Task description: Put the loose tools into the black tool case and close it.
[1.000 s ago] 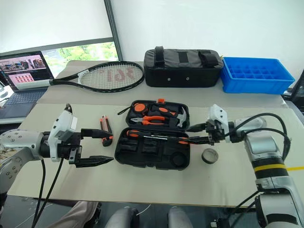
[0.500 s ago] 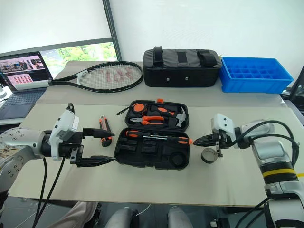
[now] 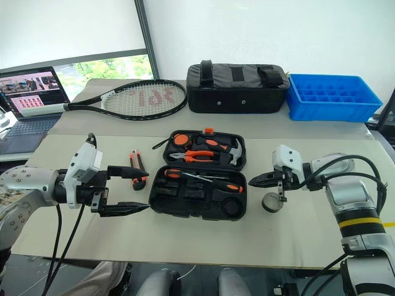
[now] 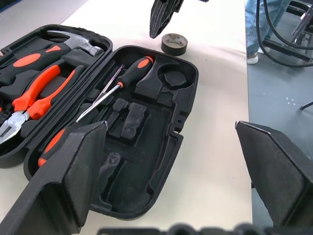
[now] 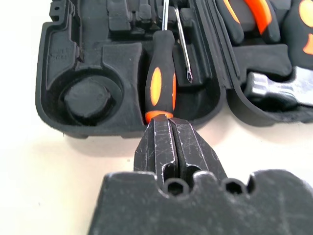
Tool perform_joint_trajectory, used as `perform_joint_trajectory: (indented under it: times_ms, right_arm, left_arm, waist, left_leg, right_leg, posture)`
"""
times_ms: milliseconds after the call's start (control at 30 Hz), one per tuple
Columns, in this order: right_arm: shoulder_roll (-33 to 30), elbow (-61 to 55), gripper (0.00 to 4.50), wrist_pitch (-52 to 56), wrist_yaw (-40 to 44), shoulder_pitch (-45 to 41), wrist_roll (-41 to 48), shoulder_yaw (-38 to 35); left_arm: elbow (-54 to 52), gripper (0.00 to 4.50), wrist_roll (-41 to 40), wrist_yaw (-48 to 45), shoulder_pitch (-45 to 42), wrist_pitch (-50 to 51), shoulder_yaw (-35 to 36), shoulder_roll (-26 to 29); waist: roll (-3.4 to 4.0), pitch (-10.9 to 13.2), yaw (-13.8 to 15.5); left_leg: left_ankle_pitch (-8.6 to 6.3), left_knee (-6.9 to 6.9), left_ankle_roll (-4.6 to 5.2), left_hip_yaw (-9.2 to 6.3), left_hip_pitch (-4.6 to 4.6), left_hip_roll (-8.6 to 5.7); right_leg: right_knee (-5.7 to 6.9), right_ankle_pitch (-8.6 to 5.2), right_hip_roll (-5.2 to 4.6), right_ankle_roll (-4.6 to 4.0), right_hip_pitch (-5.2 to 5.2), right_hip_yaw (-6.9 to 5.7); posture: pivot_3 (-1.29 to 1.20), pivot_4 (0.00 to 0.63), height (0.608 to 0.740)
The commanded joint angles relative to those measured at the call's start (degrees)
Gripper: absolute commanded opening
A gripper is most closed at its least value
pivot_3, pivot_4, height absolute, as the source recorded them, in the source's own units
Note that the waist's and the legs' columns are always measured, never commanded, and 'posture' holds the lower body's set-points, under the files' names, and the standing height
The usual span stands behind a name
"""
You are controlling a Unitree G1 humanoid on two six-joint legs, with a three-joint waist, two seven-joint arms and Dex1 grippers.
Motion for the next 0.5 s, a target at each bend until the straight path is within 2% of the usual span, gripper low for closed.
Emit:
perform_joint_trajectory:
  times_ms: [33,200,300,400,500]
  right_arm:
    - [4.55,-6.62,0.02,2.21,-4.86,-1.93,2.42,-0.89]
    - [12.38,-7.92,0.02,2.45,-11.29,-1.48,0.3,1.73]
    - [16.37,-4.52,0.02,1.42,-15.93,-3.28,-1.84,2.89]
    - [17.99,0.26,0.02,-0.24,-19.2,-5.49,-4.84,3.76]
    - [18.12,3.57,0.02,-1.79,-18.94,-6.87,-6.96,5.4]
  left_arm:
    - [-0.52,4.5,-0.26,-0.15,0.12,-1.08,0.39,0.49]
    - [-0.64,4.5,-0.21,0.05,0.27,-1.17,0.21,0.31]
    - [-0.88,4.5,-0.3,0.21,0.44,-1.09,0.49,0.44]
    - [-1.21,4.5,-0.44,0.36,0.89,-1.02,0.87,0.56]
    - [-1.42,4.5,-0.52,0.56,1.3,-1.05,1.15,0.66]
  waist:
    - [0.0,0.0,-0.3]
    - [-0.01,0.01,0.02]
    - [-0.01,0.01,0.31]
    - [-0.01,0.01,0.34]
    - [-0.01,0.01,0.28]
  left_leg:
    - [0.0,0.0,0.0,0.0,0.02,0.03]
    - [0.0,0.0,0.0,-0.07,-0.02,0.1]
    - [0.0,0.02,0.0,-0.07,-0.07,0.08]
    - [0.0,0.02,-0.01,-0.07,-0.09,0.05]
    - [0.0,0.01,-0.01,-0.06,-0.06,0.06]
  right_leg:
    - [0.02,0.0,0.04,0.0,0.0,0.03]
    - [0.04,0.0,0.17,0.0,-0.02,0.01]
    - [0.02,0.0,0.14,0.0,-0.04,0.02]
    - [0.02,0.01,0.11,-0.01,-0.06,0.02]
    - [0.02,0.01,0.1,-0.01,-0.06,0.02]
  posture:
    - [0.0,0.15,0.707]
    - [0.0,0.15,0.707]
    - [0.0,0.15,0.707]
    - [0.0,0.15,0.707]
    - [0.0,0.15,0.707]
